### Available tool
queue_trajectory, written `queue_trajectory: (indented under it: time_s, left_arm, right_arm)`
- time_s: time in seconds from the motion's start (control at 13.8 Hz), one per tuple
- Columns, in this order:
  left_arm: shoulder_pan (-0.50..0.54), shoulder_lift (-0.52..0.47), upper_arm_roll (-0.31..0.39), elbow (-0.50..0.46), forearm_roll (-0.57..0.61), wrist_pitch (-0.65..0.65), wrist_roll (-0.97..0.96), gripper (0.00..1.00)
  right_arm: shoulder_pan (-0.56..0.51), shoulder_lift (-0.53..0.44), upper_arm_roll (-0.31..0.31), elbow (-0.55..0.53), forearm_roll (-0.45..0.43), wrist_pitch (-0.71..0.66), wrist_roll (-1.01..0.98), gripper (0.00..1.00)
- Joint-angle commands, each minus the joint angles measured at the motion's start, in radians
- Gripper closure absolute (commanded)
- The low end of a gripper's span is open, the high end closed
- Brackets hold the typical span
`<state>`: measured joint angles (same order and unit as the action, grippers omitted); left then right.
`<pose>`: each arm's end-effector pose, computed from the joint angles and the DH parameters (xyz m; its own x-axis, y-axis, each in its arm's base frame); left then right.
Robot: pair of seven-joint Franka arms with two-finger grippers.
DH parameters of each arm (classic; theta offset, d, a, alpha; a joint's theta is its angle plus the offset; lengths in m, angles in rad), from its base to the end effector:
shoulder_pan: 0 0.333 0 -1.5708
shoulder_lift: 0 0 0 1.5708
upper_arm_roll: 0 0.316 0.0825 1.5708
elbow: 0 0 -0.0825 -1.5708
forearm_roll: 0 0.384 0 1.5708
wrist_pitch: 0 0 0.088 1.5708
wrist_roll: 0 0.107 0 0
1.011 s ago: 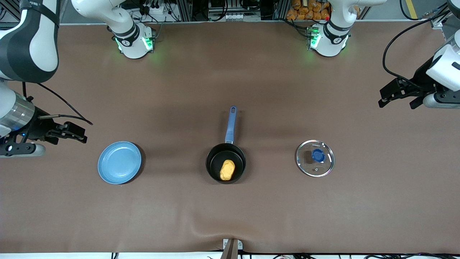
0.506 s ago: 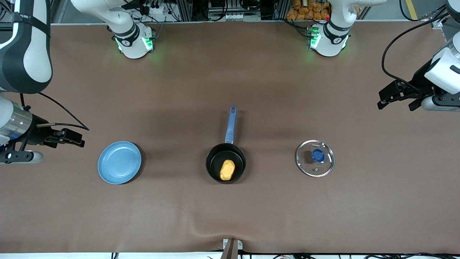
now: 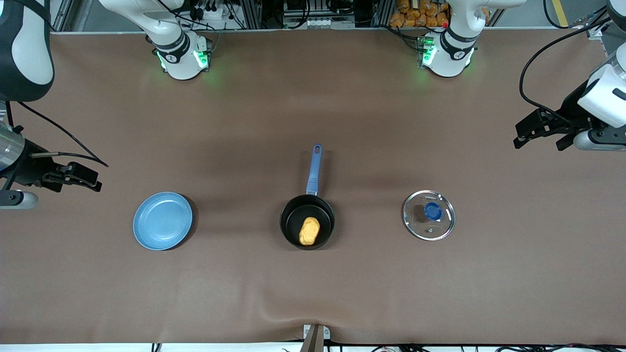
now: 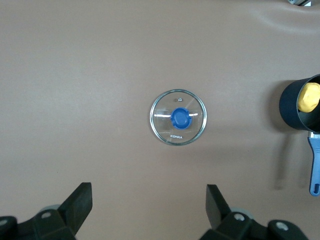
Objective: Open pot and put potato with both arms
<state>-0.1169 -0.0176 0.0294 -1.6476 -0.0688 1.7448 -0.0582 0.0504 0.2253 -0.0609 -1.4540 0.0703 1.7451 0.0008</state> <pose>0.5621 -0.0554 0.6140 0.9938 -0.0169 0.1099 -0.0254 -0.9968 0.0757 0.6365 0.0037 0.5624 0.9976 -0.0210 0.0658 -0.0173 -0.9983 -0.0563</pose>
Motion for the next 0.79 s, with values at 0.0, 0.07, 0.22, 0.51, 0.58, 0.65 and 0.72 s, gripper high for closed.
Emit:
queue_trajectory:
  time_s: [0.0,0.07,0.22,0.51,0.58,0.65,0.72]
  left_arm:
    - [-0.004,0.013,0.004,0.026,-0.009,-0.005,0.017,0.00]
    - [-0.006,0.013,0.004,0.026,-0.008,-0.005,0.017,0.00]
    - [-0.006,0.011,0.004,0.028,-0.008,-0.005,0.017,0.00]
    - [-0.007,0.013,0.004,0.028,-0.006,-0.005,0.017,0.00]
    - [-0.007,0.013,0.004,0.028,-0.008,-0.005,0.017,0.00]
    - [-0.007,0.013,0.004,0.028,-0.006,-0.005,0.017,0.00]
    - [-0.007,0.013,0.004,0.028,-0.006,-0.005,0.017,0.00]
  right_arm:
    - [-0.020,-0.038,0.024,-0.045,-0.029,0.004,0.024,0.00]
    - [-0.027,-0.041,0.026,-0.051,-0.030,0.004,0.024,0.00]
    - [-0.061,-0.050,0.044,-0.065,-0.035,0.008,0.024,0.00]
    - [-0.067,-0.098,0.055,-0.137,-0.035,0.051,0.024,0.00]
    - [-0.067,-0.115,0.055,-0.143,-0.035,0.045,0.024,0.00]
    - [-0.069,-0.135,0.055,-0.150,-0.035,0.040,0.024,0.00]
    - [-0.069,-0.164,0.055,-0.170,-0.035,0.037,0.024,0.00]
